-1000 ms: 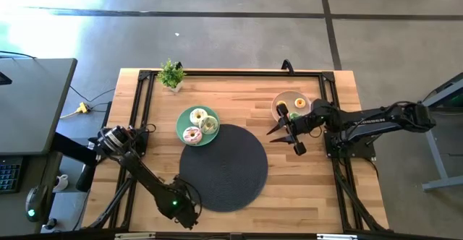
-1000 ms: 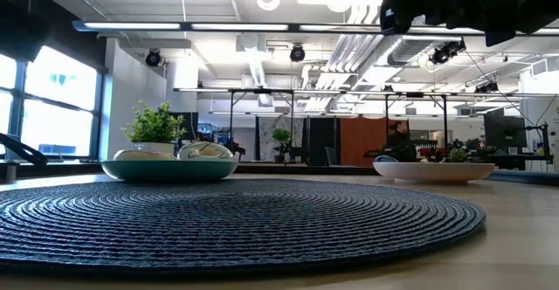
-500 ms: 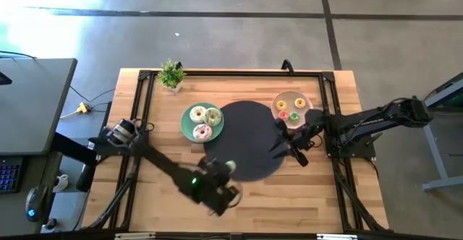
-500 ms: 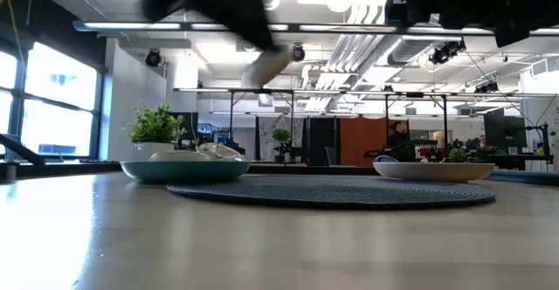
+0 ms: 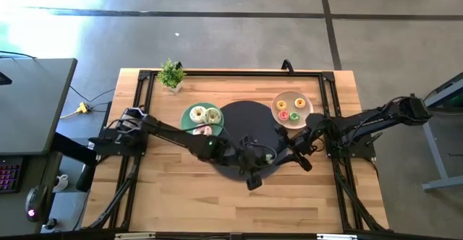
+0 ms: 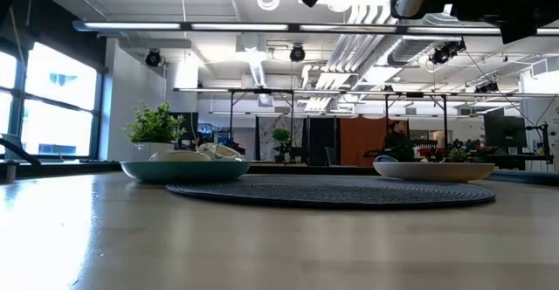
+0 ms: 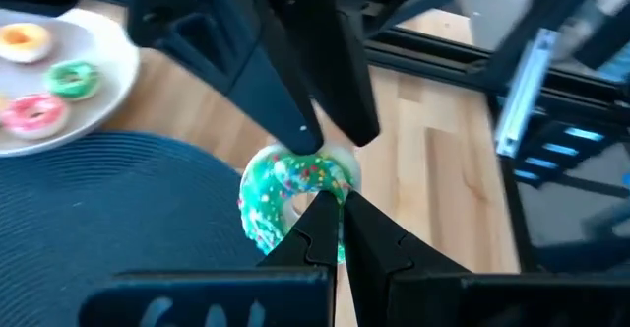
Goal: Pick & Place donuts
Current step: Put the small green donut on the white plate
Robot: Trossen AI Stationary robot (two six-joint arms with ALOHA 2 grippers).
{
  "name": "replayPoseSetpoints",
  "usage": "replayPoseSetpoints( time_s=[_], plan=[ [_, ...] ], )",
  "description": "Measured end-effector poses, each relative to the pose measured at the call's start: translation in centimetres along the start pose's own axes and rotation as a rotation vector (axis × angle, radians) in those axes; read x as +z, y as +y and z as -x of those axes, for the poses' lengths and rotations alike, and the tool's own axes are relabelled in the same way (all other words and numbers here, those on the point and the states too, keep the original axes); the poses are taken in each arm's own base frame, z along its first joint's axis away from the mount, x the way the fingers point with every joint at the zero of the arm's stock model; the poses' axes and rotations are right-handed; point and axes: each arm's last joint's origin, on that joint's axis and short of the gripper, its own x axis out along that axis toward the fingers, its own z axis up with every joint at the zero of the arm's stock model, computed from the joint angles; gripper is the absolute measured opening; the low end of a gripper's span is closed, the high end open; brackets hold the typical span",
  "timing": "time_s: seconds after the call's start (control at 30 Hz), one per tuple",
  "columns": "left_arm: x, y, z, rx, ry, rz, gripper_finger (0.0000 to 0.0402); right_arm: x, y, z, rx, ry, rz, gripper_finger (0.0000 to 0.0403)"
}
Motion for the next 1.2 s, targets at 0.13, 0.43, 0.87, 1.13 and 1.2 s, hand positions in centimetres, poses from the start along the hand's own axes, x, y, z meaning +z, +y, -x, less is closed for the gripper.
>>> replayPoseSetpoints(
  time_s=[0.13,0.43,0.87,1.13,1.2],
  plan=[
    [0.3,0.4,-0.2,-0.066,0.016,-0.013,0.0001,0.0,0.0,0.0,-0.002,0.004,-0.002,0.0123],
    [0.2,0.2,-0.1,-0.141,0.044,-0.024,0.0001,-0.3,-0.1,0.0,-0.058,0.053,-0.013,0.0123],
    [0.6,1.4,-0.5,-0.114,0.039,-0.078,0.0001,-1.0,0.2,0.1,-0.032,0.12,-0.069,0.0124],
    [0.6,1.4,-0.5,-0.108,0.037,-0.081,0.0001,-0.6,0.1,0.0,-0.041,0.08,-0.092,0.0124],
    [0.7,1.6,-0.5,-0.096,0.033,-0.078,0.0001,-0.4,0.1,-0.1,-0.039,0.063,-0.083,0.0124]
  ],
)
